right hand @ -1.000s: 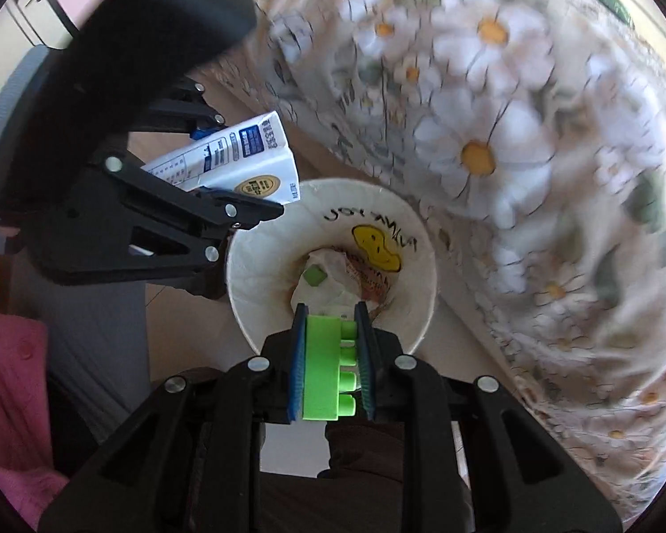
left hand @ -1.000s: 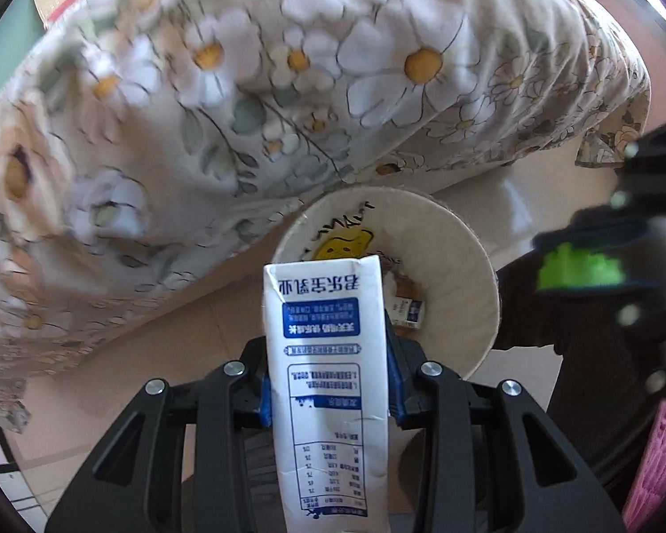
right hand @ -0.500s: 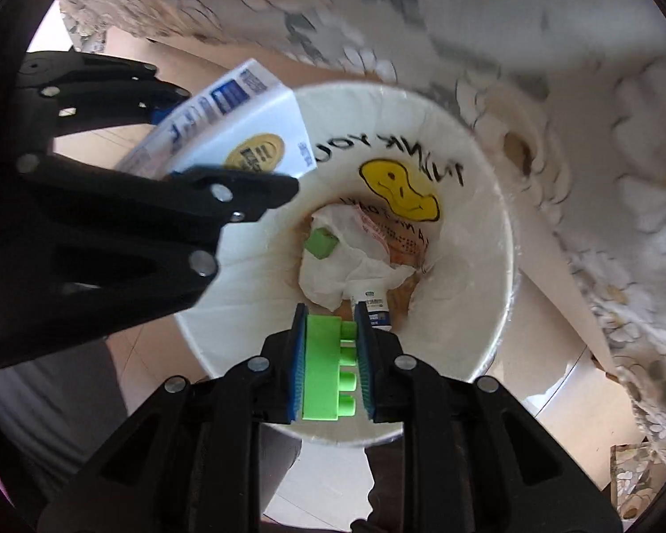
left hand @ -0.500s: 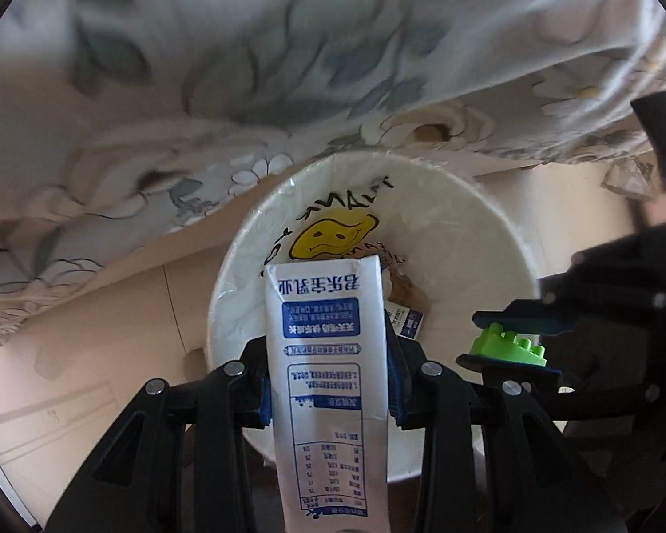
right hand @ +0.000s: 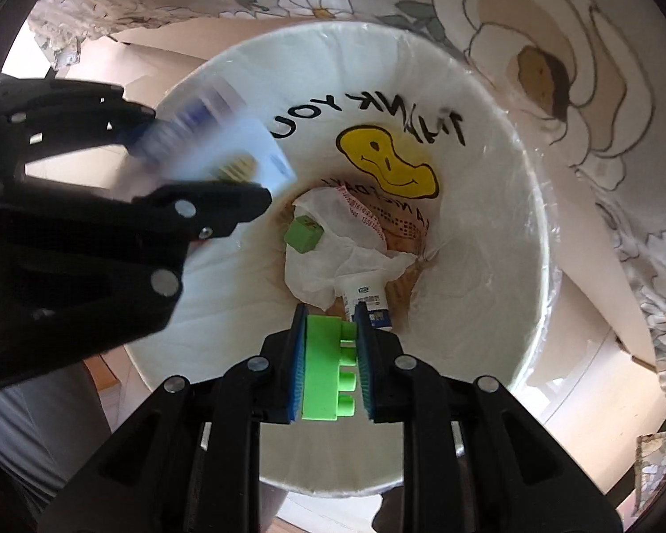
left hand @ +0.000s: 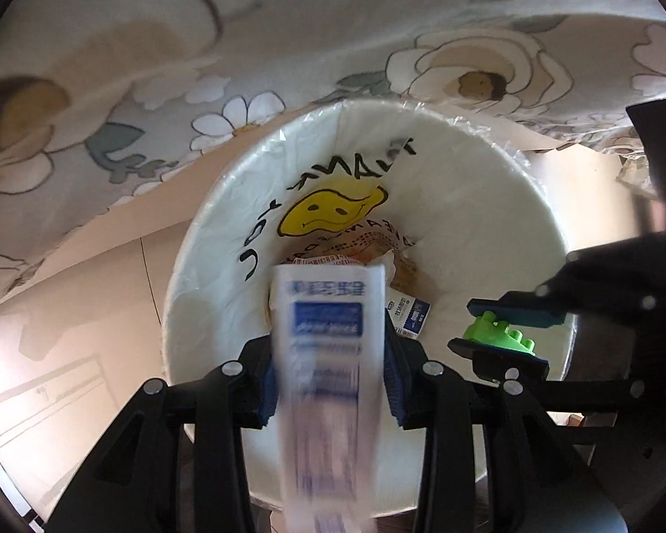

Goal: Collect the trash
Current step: 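Open the left tool to drop the milk carton while the right tool drops the green block into the bin, then move both open tools away from the bin toward the bed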

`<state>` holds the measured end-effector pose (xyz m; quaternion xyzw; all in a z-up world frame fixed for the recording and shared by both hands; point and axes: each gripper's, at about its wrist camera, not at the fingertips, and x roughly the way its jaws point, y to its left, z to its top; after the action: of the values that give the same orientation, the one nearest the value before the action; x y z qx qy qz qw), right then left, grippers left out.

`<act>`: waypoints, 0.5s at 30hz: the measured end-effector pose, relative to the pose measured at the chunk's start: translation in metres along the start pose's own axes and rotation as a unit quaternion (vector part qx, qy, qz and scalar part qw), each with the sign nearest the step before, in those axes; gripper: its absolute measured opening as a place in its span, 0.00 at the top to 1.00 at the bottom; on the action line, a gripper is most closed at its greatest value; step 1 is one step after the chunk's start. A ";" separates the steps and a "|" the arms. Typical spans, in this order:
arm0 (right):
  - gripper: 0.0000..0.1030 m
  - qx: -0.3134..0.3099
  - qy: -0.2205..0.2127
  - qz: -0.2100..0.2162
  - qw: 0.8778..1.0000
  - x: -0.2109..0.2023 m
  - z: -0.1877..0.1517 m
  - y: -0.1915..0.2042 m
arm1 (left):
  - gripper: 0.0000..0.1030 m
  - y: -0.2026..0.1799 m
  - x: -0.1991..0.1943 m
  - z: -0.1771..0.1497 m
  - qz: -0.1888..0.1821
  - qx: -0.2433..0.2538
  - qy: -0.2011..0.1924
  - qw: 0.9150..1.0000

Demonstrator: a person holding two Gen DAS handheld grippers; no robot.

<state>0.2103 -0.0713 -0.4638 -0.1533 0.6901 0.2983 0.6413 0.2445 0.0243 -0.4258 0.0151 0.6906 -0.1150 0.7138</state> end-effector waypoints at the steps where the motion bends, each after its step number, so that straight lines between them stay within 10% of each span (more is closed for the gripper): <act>1: 0.72 0.002 0.004 0.000 1.000 0.002 0.000 -0.001 | 0.50 0.000 0.001 0.001 0.002 -0.001 0.001 1.000; 3: 0.51 0.004 0.006 -0.012 1.000 0.004 0.000 0.000 | 0.41 -0.001 0.001 0.002 0.008 -0.002 -0.003 1.000; 15: 0.51 -0.008 -0.006 -0.018 1.000 -0.004 -0.005 0.005 | 0.40 -0.006 0.011 0.001 0.010 0.003 0.003 1.000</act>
<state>0.2037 -0.0714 -0.4592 -0.1690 0.6808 0.2934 0.6495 0.2449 0.0169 -0.4357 0.0252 0.6925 -0.1098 0.7125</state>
